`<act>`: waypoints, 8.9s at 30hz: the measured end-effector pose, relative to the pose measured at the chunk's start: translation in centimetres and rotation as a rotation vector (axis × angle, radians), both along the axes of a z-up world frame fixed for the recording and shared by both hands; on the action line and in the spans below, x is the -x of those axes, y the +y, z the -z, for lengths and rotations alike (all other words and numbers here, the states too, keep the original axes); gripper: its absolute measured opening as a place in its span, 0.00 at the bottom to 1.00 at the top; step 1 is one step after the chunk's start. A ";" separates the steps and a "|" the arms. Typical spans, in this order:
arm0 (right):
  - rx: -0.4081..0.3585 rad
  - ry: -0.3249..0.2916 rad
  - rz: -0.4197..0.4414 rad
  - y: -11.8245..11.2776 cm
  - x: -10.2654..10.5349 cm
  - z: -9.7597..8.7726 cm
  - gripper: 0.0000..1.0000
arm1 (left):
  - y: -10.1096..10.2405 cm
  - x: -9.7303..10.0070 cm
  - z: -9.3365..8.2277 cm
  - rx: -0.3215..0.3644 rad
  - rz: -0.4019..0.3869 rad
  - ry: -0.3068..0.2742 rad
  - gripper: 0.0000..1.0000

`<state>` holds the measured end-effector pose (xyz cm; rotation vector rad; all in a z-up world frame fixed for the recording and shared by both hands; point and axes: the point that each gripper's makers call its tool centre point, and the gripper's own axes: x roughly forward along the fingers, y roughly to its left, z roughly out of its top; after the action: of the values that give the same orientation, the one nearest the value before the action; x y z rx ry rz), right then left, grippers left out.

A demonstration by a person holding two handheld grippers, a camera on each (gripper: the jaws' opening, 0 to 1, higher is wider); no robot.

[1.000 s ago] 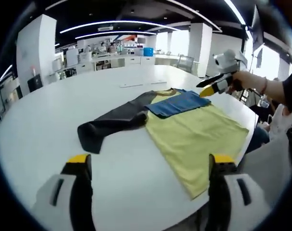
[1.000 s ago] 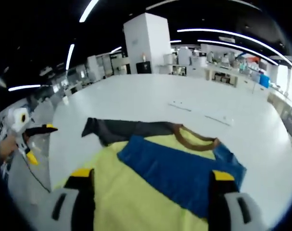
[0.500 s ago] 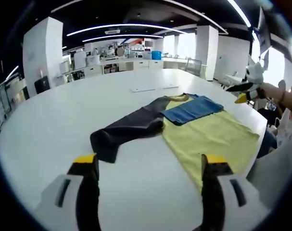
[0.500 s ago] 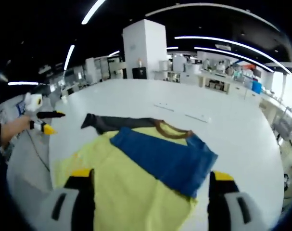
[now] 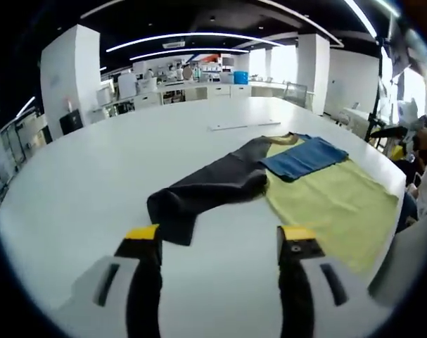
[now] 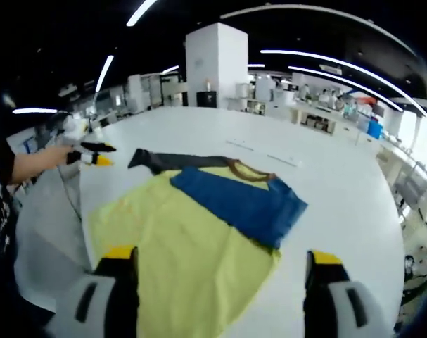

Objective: Fold the garment on the visible template until the final outline fits inside the template.

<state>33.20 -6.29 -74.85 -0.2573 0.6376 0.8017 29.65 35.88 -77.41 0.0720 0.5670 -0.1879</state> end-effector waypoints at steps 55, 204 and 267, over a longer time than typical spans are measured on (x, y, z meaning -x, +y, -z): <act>-0.052 0.001 0.172 -2.6 0.9 -1.2 0.90 | 6.0 -1.9 4.8 -0.091 -0.154 0.089 0.00; -0.011 0.004 0.227 -3.9 3.3 -0.6 0.99 | 14.3 1.2 6.7 0.085 -0.657 0.196 0.09; -0.046 -0.018 0.161 -2.4 4.3 -1.2 1.00 | 5.8 -8.6 -1.1 0.209 -0.407 0.046 0.01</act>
<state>28.94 -8.73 -73.65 -0.1683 0.6143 0.6582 38.24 41.65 -76.35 -0.2504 0.5930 0.1484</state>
